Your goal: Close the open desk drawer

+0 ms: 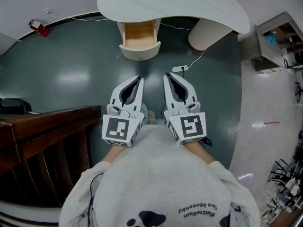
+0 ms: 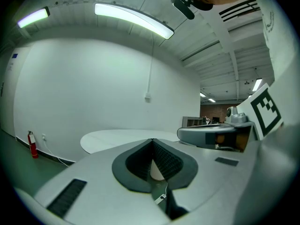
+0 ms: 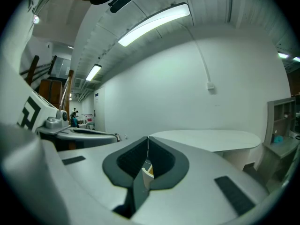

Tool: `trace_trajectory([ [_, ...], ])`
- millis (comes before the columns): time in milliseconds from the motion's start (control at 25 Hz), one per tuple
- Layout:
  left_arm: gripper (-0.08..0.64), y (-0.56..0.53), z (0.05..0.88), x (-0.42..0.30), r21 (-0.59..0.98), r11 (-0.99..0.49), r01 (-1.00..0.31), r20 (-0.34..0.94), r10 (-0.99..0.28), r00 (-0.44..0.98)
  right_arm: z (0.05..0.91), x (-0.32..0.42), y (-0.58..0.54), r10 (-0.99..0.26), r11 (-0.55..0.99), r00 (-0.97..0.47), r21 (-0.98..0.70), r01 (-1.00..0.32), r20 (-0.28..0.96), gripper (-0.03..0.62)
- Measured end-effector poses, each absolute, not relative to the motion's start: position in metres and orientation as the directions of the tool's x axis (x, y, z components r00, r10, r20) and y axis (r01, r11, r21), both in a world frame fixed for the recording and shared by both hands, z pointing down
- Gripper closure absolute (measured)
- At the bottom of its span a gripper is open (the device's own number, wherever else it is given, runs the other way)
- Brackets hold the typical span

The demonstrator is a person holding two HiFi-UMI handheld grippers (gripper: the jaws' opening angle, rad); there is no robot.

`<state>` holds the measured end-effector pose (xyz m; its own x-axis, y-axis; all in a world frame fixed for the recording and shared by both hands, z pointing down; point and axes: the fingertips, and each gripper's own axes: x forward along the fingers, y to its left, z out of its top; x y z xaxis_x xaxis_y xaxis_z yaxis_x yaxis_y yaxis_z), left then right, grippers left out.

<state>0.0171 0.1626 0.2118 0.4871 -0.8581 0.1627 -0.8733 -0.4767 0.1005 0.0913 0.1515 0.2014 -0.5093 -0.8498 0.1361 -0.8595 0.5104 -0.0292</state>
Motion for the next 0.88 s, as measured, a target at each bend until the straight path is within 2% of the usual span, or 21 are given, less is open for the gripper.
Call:
trace_trajectory([
  [600,0.549,0.049,0.209,-0.006,0.101,-0.621,-0.778,0.154,-0.762,0.628,0.195,0.068,0.054,-0.921,0.370,-0.368,-0.007,-0.929,0.124,0.575],
  [880,0.549,0.034,0.227,-0.011,0.129,-0.629,-0.766,0.196,-0.742,0.642,0.205,0.065,0.037,-0.922,0.356,-0.355,-0.019,-0.934,0.153,0.575],
])
